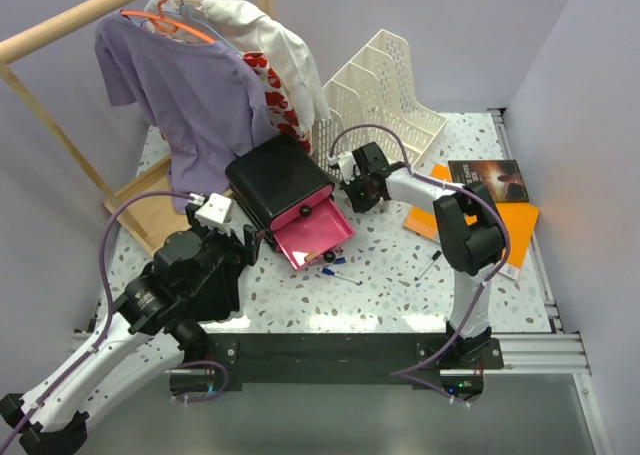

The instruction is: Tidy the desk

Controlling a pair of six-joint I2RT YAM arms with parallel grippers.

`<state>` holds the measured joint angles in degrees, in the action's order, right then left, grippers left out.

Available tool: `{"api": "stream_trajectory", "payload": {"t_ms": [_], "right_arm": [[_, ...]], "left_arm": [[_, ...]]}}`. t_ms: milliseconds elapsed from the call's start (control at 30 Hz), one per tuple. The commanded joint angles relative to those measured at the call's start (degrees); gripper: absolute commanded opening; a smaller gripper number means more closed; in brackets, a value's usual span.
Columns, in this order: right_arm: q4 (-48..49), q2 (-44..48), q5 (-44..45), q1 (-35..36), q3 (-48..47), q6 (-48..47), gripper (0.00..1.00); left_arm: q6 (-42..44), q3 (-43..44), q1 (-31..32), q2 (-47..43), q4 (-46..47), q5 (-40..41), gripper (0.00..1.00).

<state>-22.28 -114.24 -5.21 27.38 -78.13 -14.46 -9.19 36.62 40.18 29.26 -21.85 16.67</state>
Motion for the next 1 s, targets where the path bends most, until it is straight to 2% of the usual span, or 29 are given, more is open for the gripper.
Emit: {"api": "stream_trajectory", "payload": {"t_ms": [0, 267, 467, 600, 667, 767, 933, 967], "right_arm": [[-2.8, 6.9, 1.1, -0.4, 4.5, -2.2, 0.00], [-6.5, 20.8, -1.9, -0.4, 10.0, -3.8, 0.00], [-10.1, 26.0, -5.3, -0.3, 8.1, -6.4, 0.00], [-12.8, 27.0, -10.4, -0.1, 4.4, -8.3, 0.00], [-14.2, 27.1, -17.2, 0.6, 3.3, -10.9, 0.00], [-15.9, 27.2, -21.9, 2.9, 1.9, -13.0, 0.00], [-15.7, 24.7, -17.9, 10.8, 0.3, -15.3, 0.00], [-15.5, 23.9, -16.9, 11.7, -0.2, -15.2, 0.07]], "left_arm": [[1.2, -0.4, -0.2, -0.3, 3.0, -0.7, 1.00], [1.1, -0.4, -0.3, -0.4, 3.0, -0.8, 1.00], [1.0, -0.4, -0.3, -0.5, 3.0, -1.2, 1.00], [1.0, -0.4, -0.2, -0.7, 3.1, -1.4, 1.00], [1.0, -0.5, -0.3, -0.5, 3.1, -1.5, 1.00], [1.2, -0.8, -0.2, -0.3, 3.6, -3.2, 1.00], [1.3, -0.8, -0.3, 1.3, 3.7, -5.1, 1.00], [1.3, -0.8, -0.2, 2.0, 3.7, -5.7, 1.00]]}}
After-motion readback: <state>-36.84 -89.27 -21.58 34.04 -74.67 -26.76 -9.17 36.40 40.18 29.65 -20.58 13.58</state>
